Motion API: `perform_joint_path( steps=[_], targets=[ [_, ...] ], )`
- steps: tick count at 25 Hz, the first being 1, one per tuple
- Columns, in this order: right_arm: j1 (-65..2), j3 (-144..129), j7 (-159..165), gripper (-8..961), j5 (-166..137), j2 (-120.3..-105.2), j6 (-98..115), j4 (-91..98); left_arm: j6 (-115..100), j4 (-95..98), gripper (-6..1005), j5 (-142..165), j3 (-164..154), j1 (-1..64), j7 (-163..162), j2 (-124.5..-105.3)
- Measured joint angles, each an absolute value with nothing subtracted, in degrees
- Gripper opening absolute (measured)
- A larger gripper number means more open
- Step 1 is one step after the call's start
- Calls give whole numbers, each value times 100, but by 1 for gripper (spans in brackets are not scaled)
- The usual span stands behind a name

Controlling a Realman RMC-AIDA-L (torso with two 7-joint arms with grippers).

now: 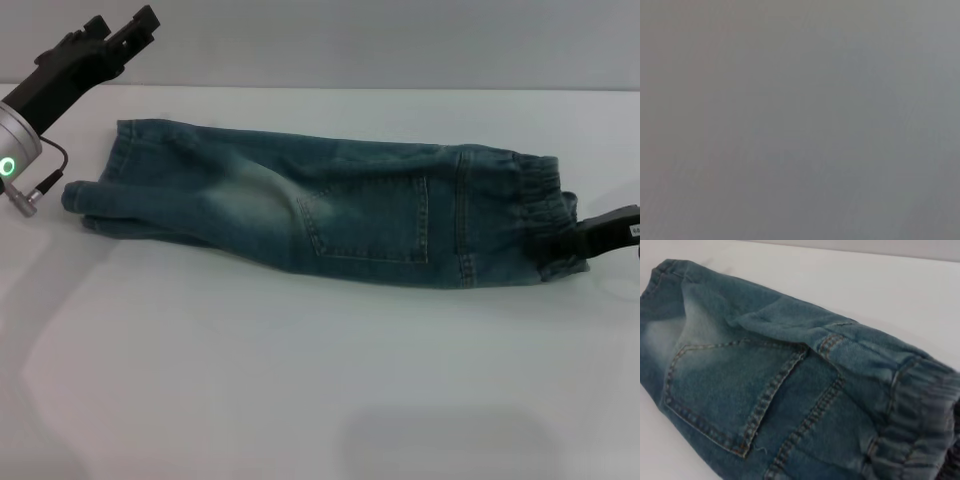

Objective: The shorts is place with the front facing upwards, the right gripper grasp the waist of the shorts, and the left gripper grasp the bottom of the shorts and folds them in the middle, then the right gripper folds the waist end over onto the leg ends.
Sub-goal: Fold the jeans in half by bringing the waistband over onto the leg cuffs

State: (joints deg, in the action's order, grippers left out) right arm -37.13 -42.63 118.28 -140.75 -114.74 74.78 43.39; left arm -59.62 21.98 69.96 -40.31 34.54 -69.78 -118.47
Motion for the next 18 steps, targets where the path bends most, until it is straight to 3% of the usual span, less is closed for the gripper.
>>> perform_joint_path(
  steps=[15, 16, 18],
  targets=[
    [-3767, -4263, 11562, 468, -14020, -11552, 7393, 4335, -5918, 2153, 843, 6987, -4035, 3480, -6837, -11847],
    [-3770, -4263, 11526, 250, -14018, -11559, 7391, 4328, -5916, 2153, 843, 6987, -4036, 3480, -6835, -11847],
    [-3770, -4263, 11517, 198, -14018, -11561, 7390, 4328, -5914, 2153, 843, 6987, -4036, 3480, -6833, -11848]
  ],
)
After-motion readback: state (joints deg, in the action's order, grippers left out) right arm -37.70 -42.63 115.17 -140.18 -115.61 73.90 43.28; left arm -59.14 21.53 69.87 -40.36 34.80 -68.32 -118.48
